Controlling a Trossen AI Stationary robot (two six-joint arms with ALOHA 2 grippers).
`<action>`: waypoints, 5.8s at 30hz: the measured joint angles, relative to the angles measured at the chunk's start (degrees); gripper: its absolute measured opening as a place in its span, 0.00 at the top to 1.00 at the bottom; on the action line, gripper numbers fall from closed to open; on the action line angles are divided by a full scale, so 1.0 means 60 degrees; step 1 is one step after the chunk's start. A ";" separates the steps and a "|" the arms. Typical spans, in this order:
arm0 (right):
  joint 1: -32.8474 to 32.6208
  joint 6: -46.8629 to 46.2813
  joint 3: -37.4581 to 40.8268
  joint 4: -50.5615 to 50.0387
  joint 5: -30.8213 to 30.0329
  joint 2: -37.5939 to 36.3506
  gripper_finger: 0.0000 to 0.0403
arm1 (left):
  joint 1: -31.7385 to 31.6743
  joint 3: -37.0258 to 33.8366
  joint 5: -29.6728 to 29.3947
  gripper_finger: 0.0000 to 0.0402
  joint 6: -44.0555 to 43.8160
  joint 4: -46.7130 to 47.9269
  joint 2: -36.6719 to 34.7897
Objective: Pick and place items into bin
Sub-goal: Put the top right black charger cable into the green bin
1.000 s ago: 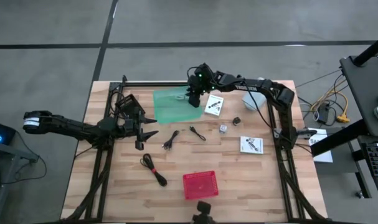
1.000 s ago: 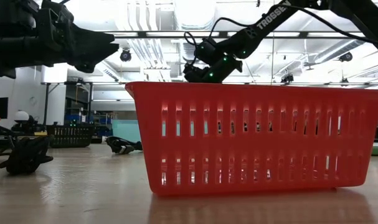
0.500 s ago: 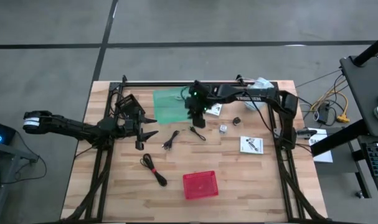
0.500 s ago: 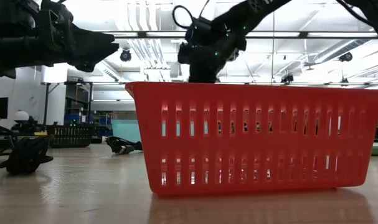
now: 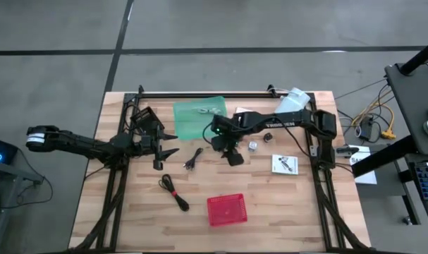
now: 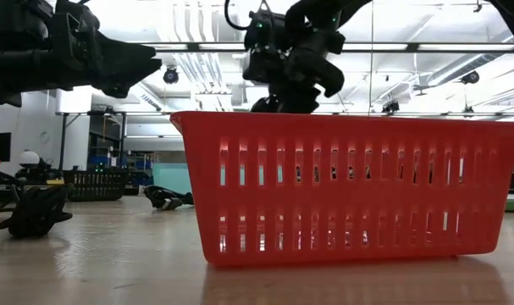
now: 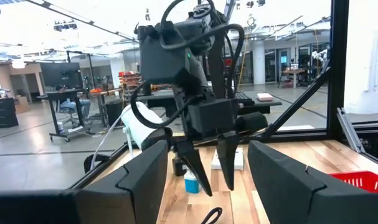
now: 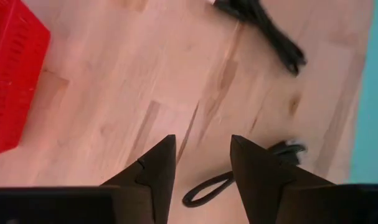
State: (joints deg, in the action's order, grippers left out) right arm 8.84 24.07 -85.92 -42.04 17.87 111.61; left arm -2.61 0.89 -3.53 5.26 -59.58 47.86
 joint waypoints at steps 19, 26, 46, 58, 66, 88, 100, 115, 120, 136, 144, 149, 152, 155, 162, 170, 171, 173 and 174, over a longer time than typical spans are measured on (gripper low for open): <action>0.0028 -0.2294 0.1405 0.0738 -0.0406 0.0018 0.65 | 0.0000 0.0000 -0.0002 0.48 0.0011 0.0002 0.0000; 0.0029 -0.4221 0.1412 0.1317 -0.3796 0.0018 0.65 | 0.0001 0.0000 -0.0001 0.48 0.0014 0.0002 0.0000; -0.0078 -0.5487 0.1860 0.1313 -0.2932 0.0022 0.65 | 0.0000 0.0000 -0.0002 0.48 0.0015 0.0005 0.0000; -0.0416 -0.5521 0.1897 0.1436 -0.2980 0.0022 0.65 | 0.0002 0.0000 0.0000 0.48 0.0021 0.0006 0.0004; -0.0539 -0.5315 0.2226 0.2446 -0.3005 0.0022 0.65 | 0.0002 0.0000 -0.0001 0.48 0.0021 0.0007 0.0004; -0.0535 -0.4460 0.3416 0.3883 -0.3005 0.0011 0.65 | 0.0003 0.0000 0.0000 0.48 0.0018 0.0009 0.0004; -0.0546 -0.4226 0.3423 0.3905 -0.3287 0.0011 0.72 | 0.0002 0.0000 -0.0001 0.48 0.0018 0.0008 0.0004; -0.0561 -0.4355 0.3356 0.3960 -0.3530 0.0020 0.96 | 0.0001 0.0000 -0.0001 0.48 0.0018 0.0005 0.0004; -0.0554 -0.4000 0.3086 0.3973 -0.3545 0.0036 0.97 | 0.0001 0.0000 0.0000 0.48 0.0018 0.0008 0.0004; -0.0517 -0.2227 0.1020 0.2222 -0.4293 0.0036 0.97 | 0.0003 0.0000 0.0000 0.48 0.0018 0.0006 0.0000; -0.0213 -0.1359 -0.0418 0.1035 -0.4998 0.0018 0.97 | 0.0003 0.0000 0.0000 0.48 0.0018 0.0006 0.0000; 0.0207 -0.0742 -0.0784 0.1041 -0.4944 0.0018 0.97 | 0.0002 0.0000 0.0000 0.48 0.0018 0.0009 0.0000; 0.0577 -0.0716 -0.0843 0.1038 -0.4505 0.0018 0.97 | 0.0001 0.0000 0.0000 0.48 0.0018 0.0006 0.0000; 0.1014 -0.0615 -0.0894 0.1121 -0.3810 0.0018 0.97 | 0.0003 0.0000 0.0000 0.48 0.0018 0.0005 0.0001; 0.2024 -0.0440 -0.0894 0.1817 -0.2327 0.0018 0.97 | 0.0000 0.0000 0.0000 0.48 0.0018 0.0005 0.0002; 0.2902 -0.0483 -0.0893 0.2979 -0.0756 0.0018 0.97 | 0.0001 0.0000 0.0000 0.48 0.0018 0.0007 0.0000; 0.2979 -0.0489 -0.0890 0.3072 -0.0692 0.0018 0.97 | 0.0003 0.0000 0.0000 0.48 0.0018 0.0005 0.0001; 0.3121 -0.0570 -0.0890 0.3279 -0.0641 0.0023 0.97 | 0.0001 0.0000 0.0000 0.48 0.0018 0.0005 0.0003; 0.3203 -0.0762 -0.0890 0.3417 -0.0637 0.0050 0.97 | 0.0003 0.0000 0.0000 0.48 0.0018 0.0005 0.0003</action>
State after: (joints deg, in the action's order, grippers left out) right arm 28.06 19.50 -91.26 -21.54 14.04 111.91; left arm -2.60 0.89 -3.53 5.37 -59.55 47.87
